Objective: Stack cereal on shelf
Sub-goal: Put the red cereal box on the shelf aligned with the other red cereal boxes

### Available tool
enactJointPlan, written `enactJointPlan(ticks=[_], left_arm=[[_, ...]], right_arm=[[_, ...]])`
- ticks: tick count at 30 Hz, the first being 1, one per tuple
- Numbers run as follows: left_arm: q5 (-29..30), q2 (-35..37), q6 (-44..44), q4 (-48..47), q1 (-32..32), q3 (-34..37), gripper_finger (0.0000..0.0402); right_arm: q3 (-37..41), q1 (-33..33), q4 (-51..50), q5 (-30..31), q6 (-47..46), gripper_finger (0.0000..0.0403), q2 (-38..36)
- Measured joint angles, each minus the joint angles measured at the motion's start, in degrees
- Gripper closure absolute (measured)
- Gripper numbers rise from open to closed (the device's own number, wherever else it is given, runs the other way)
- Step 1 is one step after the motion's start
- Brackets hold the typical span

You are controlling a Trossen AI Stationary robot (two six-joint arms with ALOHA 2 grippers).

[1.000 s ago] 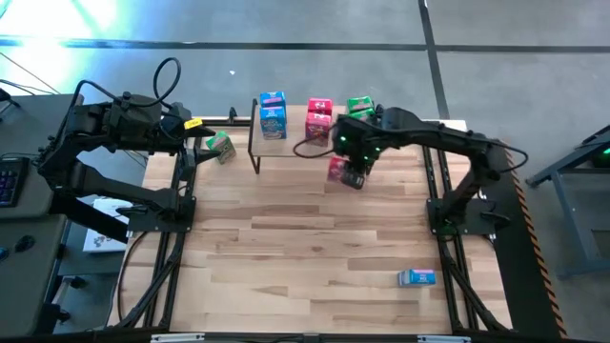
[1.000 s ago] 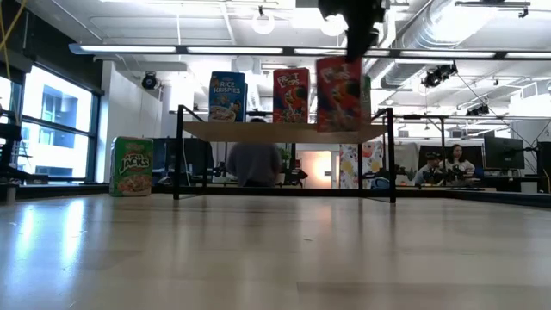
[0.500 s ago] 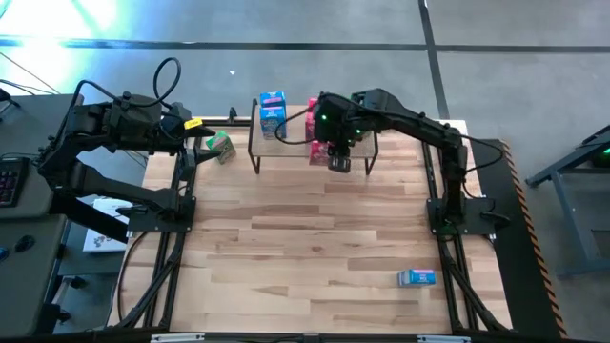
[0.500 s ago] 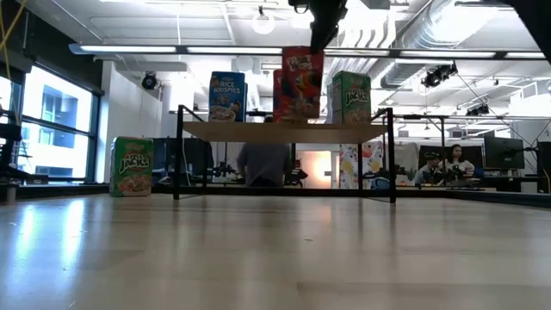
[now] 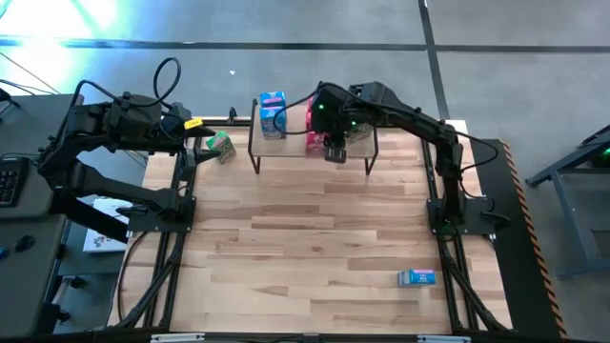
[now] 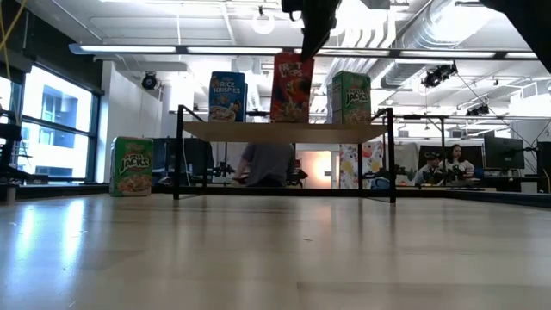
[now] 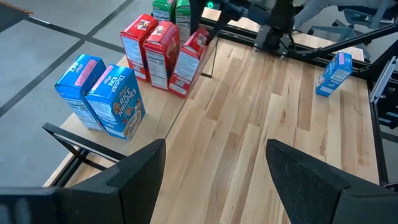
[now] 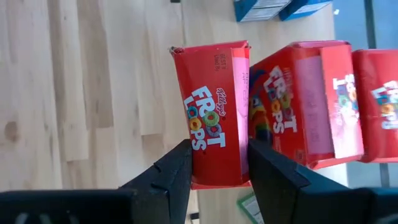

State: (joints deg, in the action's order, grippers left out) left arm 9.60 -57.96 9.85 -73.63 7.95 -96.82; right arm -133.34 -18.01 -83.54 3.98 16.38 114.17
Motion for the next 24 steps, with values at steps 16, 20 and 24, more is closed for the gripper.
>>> enactJointPlan(ticks=[16,20,24], left_arm=[[0.0,0.0,0.0,0.0,0.0,0.0,0.0133],[0.0,0.0,0.0,0.0,0.0,0.0,0.0133],[0.0,0.0,0.0,0.0,0.0,0.0,0.0133]], right_arm=[[0.0,-1.5,0.7,-0.7,2.1,0.0263,0.8],[0.0,-1.5,1.0,-0.4,1.9,0.0263,0.9],[0.0,-1.9,0.6,-0.2,1.6,0.0263,0.9]])
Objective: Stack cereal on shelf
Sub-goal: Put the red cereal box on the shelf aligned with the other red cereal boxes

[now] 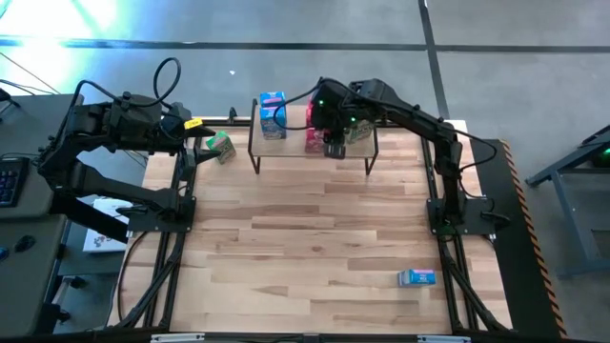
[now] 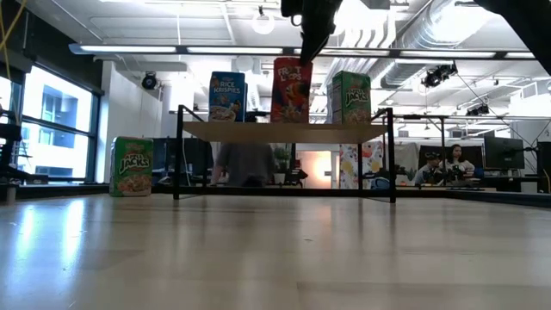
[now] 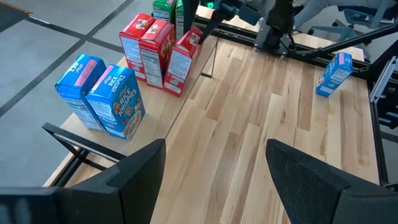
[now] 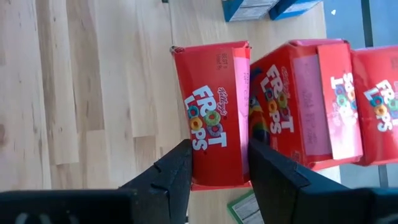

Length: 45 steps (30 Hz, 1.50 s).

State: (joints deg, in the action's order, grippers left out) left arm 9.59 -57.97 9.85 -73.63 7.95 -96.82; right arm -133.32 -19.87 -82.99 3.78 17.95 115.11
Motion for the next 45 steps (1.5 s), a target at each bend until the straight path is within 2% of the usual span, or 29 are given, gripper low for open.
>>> enactJointPlan(ticks=[5,17,45], left_arm=[[0.0,0.0,0.0,0.0,0.0,0.0,0.0133],[0.0,0.0,0.0,0.0,0.0,0.0,0.0133],[0.0,0.0,0.0,0.0,0.0,0.0,0.0133]], right_arm=[[0.0,-0.3,0.5,-0.2,0.1,0.0261,0.1],[0.2,-1.1,0.9,-0.7,0.4,0.0225,0.4],[0.2,-1.2,2.7,-0.3,1.6,0.0223,0.3]])
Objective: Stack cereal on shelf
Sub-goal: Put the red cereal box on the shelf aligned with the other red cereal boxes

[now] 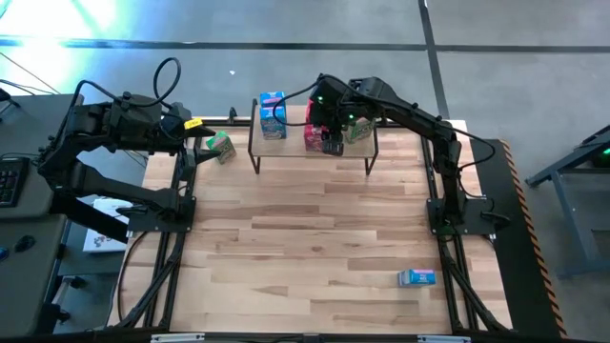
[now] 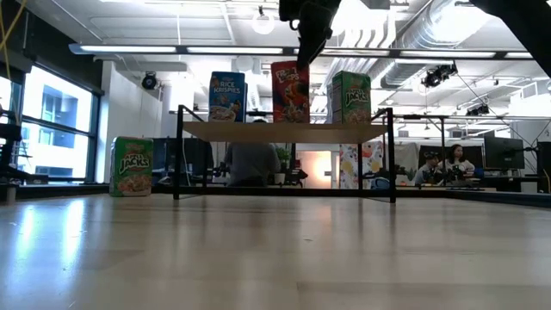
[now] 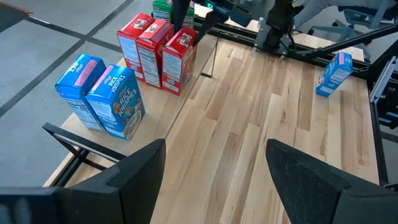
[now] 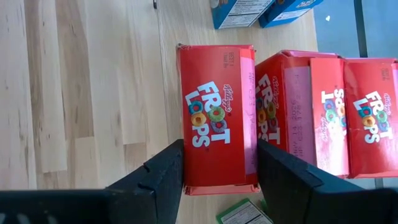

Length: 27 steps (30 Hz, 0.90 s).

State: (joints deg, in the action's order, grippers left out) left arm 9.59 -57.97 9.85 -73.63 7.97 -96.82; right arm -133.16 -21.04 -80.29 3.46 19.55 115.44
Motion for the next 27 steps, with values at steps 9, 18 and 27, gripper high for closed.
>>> enactJointPlan(ticks=[9,18,27], left_arm=[[0.0,0.0,0.0,0.0,0.0,0.0,0.0133],[0.0,0.0,0.0,0.0,0.0,0.0,0.0133],[0.0,0.0,0.0,0.0,0.0,0.0,0.0133]], right_arm=[[0.0,0.0,0.0,0.3,0.0,0.0206,0.0],[0.0,0.0,0.2,2.6,0.0,0.0169,0.0],[-0.3,0.0,-0.2,2.6,0.0,0.0169,-0.2]])
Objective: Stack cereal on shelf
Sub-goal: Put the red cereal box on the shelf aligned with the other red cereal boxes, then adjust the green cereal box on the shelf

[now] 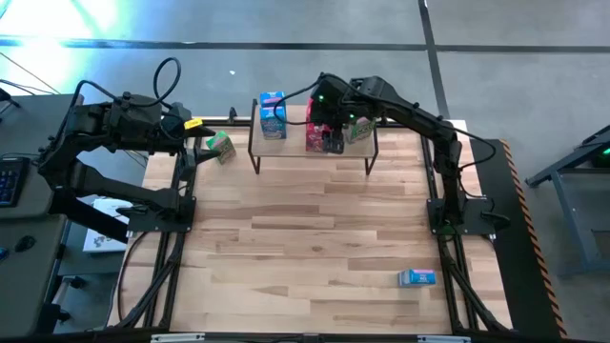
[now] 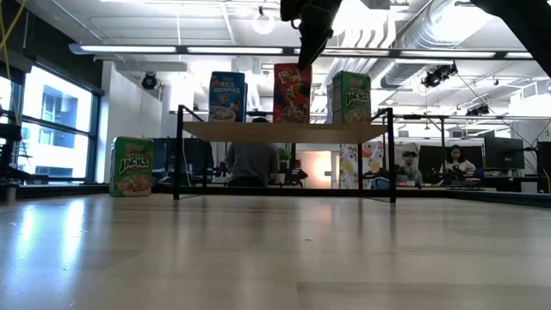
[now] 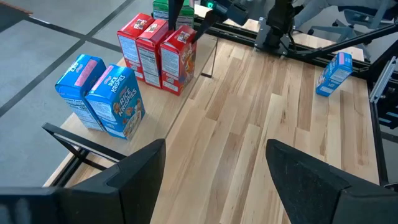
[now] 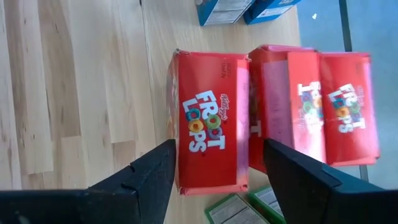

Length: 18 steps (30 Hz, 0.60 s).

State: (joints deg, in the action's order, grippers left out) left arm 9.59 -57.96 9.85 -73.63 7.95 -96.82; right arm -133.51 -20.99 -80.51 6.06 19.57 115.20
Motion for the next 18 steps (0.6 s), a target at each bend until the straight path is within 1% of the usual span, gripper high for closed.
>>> enactJointPlan(ticks=[3,11,18], left_arm=[[0.0,0.0,0.0,0.0,0.0,0.0,0.0133],[0.0,0.0,0.0,0.0,0.0,0.0,0.0133],[0.0,0.0,0.0,0.0,0.0,0.0,0.0133]], right_arm=[[-1.6,0.0,-0.4,0.0,0.0,0.0169,-0.2],[-1.5,0.0,-1.1,0.1,-0.3,0.0169,-1.8],[-1.5,-0.4,-5.6,0.1,-2.1,0.0169,-4.6]])
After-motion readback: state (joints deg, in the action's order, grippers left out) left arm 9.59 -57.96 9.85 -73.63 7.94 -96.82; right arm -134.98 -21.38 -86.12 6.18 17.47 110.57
